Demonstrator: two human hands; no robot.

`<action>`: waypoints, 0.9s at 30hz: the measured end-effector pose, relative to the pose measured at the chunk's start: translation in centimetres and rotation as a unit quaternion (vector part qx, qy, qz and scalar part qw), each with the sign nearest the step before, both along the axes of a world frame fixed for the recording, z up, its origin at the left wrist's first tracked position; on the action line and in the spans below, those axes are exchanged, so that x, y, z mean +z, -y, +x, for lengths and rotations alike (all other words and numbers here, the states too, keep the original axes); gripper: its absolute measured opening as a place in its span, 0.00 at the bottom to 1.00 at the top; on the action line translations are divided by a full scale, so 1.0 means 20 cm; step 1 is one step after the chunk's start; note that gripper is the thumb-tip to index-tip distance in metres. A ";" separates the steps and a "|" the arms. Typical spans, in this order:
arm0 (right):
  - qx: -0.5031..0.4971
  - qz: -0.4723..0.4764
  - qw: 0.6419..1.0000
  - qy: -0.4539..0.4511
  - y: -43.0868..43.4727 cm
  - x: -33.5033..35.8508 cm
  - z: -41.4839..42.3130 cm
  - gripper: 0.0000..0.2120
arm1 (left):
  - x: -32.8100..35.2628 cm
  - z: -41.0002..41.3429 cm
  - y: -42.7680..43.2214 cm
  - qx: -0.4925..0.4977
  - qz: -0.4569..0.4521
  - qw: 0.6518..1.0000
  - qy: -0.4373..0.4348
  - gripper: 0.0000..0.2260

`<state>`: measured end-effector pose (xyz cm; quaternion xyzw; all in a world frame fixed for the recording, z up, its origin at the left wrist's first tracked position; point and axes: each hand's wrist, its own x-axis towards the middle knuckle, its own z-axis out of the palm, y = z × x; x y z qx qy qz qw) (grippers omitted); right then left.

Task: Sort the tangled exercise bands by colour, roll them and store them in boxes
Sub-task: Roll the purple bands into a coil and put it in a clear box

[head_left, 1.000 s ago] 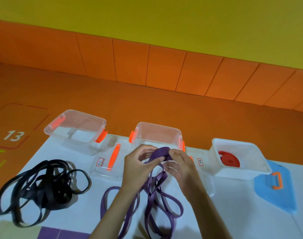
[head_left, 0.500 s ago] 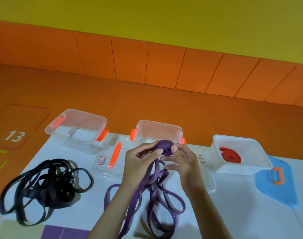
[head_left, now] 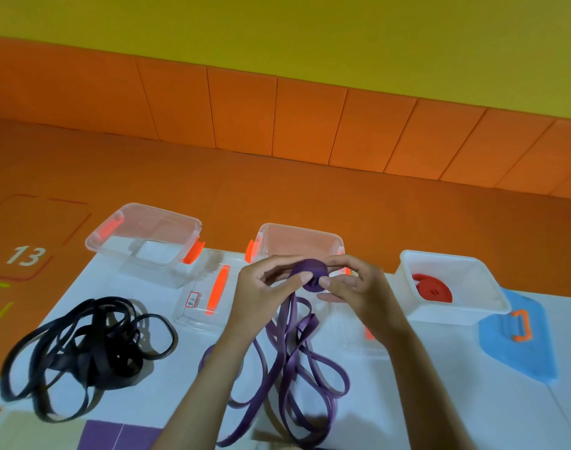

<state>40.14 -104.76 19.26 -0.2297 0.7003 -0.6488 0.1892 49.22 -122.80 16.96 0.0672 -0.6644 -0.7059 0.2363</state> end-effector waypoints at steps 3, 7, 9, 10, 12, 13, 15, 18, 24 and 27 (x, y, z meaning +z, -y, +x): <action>-0.025 -0.103 0.991 0.087 0.03 -0.06 0.05 0.11 | -0.01 -0.02 -0.03 0.050 0.039 0.998 -0.019 0.10; 0.001 -0.094 0.988 0.124 0.06 -0.10 0.09 0.13 | -0.02 -0.02 -0.01 0.049 0.028 0.998 -0.024 0.08; 0.020 -0.028 0.994 0.105 0.04 -0.07 0.06 0.16 | -0.02 -0.01 0.02 0.034 -0.011 0.999 -0.005 0.07; 0.026 0.005 0.995 0.092 0.03 -0.06 0.04 0.17 | -0.02 0.00 0.03 0.025 -0.025 0.999 0.003 0.06; 0.038 0.054 0.996 0.059 0.01 -0.02 0.01 0.18 | -0.02 0.00 0.02 0.008 -0.029 1.000 0.010 0.07; 0.042 0.070 0.996 0.036 0.01 -0.01 0.00 0.16 | -0.02 0.00 0.02 0.000 -0.025 1.000 0.013 0.08; 0.042 0.078 0.996 0.002 0.01 0.00 -0.01 0.10 | -0.01 0.00 0.01 -0.010 -0.014 1.000 0.026 0.10; 0.027 0.018 0.999 0.029 0.02 0.01 -0.01 0.06 | 0.00 0.01 0.02 -0.021 -0.003 0.999 0.027 0.13; 0.049 -0.050 0.997 0.036 0.04 0.05 -0.01 0.13 | 0.09 -0.01 0.06 -0.024 -0.034 0.999 -0.009 0.18; 0.030 0.036 0.997 -0.066 0.03 0.10 -0.04 0.11 | 0.14 -0.02 0.09 -0.041 -0.094 0.995 0.002 0.19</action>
